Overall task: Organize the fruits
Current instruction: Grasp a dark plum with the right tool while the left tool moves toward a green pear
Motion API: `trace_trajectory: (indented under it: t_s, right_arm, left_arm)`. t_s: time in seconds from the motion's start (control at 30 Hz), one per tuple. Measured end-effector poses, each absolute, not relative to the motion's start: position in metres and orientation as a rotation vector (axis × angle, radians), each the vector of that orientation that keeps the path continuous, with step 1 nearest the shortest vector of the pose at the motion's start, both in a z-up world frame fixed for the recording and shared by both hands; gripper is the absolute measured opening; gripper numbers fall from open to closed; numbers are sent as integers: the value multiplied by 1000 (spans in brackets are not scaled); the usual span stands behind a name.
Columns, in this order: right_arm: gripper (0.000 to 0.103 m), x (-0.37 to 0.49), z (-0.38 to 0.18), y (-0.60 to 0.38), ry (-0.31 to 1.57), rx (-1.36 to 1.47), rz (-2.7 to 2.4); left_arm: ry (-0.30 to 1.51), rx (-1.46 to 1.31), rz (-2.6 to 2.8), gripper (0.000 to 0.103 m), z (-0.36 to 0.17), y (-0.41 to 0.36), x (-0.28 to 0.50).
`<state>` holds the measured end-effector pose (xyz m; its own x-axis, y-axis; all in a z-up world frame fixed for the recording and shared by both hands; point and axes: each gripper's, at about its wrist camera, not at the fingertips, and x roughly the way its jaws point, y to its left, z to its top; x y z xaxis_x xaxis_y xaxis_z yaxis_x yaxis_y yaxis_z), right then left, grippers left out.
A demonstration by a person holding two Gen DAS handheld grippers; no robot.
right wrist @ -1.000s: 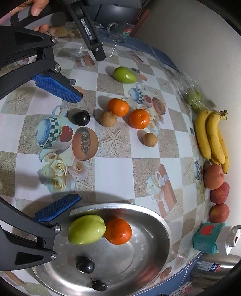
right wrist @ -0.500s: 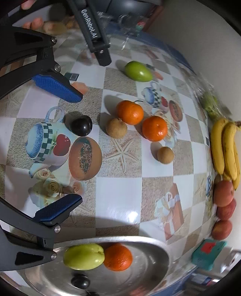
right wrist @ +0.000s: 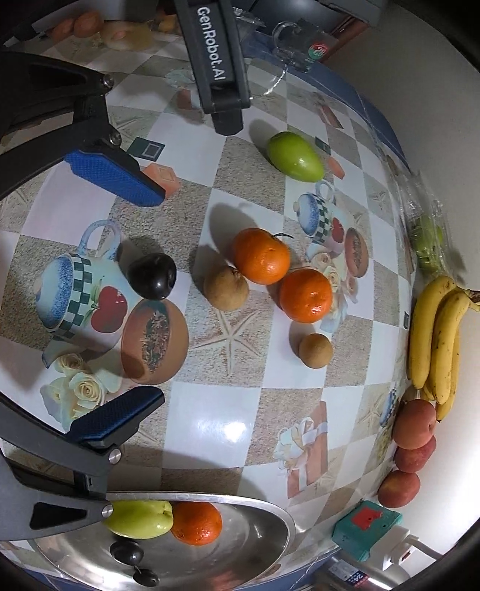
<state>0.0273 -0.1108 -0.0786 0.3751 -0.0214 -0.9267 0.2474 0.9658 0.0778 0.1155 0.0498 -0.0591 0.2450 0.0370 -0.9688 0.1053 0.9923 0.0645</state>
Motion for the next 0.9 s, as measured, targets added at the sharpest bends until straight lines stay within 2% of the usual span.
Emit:
trace_trajectory:
  t_s: [0.13, 0.23, 0.3, 0.4, 0.5, 0.7, 0.9]
  right_arm:
    - [93, 28, -75, -112, 1156, 236, -163]
    - [81, 29, -75, -113, 1154, 252, -162]
    - [66, 29, -75, -113, 1155, 257, -160]
    - [51, 27, -75, -114, 1155, 269, -149]
    - [42, 26, -72, -114, 1152, 274, -138]
    - [26, 27, -73, -112, 1156, 280, -120]
    - [23, 26, -71, -113, 1148, 315, -97]
  left_arm:
    - [1321, 123, -46, 103, -59, 50, 116]
    - [1319, 124, -47, 103, -58, 50, 116]
    - [1318, 123, -48, 103, -57, 49, 116]
    - [1317, 122, -49, 103, -57, 49, 116]
    - [1316, 122, -49, 103, -57, 49, 116]
    - [1315, 121, -48, 103, -56, 48, 116]
    - [1310, 117, -48, 103, -54, 47, 115]
